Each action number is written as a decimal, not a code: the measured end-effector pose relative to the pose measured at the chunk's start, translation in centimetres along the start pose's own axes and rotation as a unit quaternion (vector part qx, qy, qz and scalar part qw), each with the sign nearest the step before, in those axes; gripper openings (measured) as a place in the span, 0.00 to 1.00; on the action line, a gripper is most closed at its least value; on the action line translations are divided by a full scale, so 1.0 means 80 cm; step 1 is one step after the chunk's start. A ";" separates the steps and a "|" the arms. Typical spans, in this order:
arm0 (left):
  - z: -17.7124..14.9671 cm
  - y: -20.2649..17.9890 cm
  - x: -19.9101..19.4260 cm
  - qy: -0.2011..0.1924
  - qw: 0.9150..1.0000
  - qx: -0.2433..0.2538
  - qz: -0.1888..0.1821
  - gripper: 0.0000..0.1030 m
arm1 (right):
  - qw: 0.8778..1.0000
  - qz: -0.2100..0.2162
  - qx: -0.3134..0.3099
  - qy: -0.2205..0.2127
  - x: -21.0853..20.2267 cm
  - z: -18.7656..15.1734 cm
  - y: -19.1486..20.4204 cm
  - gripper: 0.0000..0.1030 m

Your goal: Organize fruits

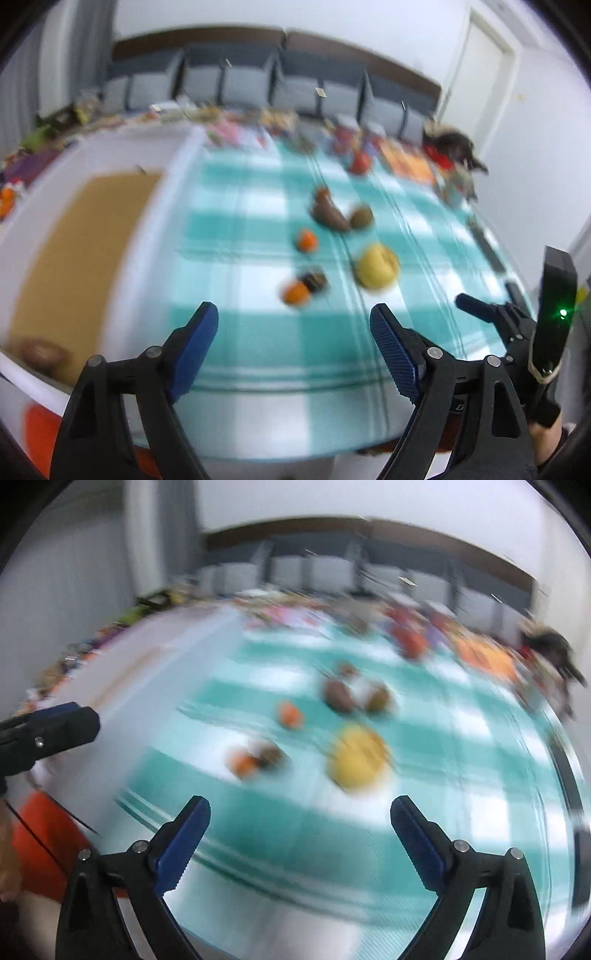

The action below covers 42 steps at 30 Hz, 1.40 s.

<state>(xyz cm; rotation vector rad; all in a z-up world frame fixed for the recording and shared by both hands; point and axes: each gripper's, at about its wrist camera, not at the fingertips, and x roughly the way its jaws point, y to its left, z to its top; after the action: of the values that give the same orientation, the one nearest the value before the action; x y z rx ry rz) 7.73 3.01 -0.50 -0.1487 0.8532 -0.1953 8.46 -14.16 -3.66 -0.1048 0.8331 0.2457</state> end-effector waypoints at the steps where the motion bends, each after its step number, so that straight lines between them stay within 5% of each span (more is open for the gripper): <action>1: -0.009 -0.007 0.015 0.010 1.000 0.002 -0.005 0.83 | 1.000 -0.016 0.020 0.009 0.004 -0.025 -0.018 0.95; 8: -0.071 -0.026 0.080 0.037 0.998 0.034 0.031 0.83 | 0.996 -0.064 0.048 0.041 0.032 -0.094 -0.061 0.95; 13: -0.084 -0.016 0.092 0.033 0.995 0.062 0.066 0.83 | 0.997 -0.075 0.022 0.019 0.040 -0.093 -0.053 0.95; 42: -0.094 -0.011 0.105 0.062 0.992 0.078 0.080 0.91 | 0.997 -0.061 0.042 0.004 0.058 -0.113 -0.057 1.00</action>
<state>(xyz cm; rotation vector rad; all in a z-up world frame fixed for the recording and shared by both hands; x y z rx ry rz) 7.30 -0.17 -11.34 0.0780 0.9653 -0.1210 6.13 -19.49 -13.18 -0.0778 0.8397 0.0960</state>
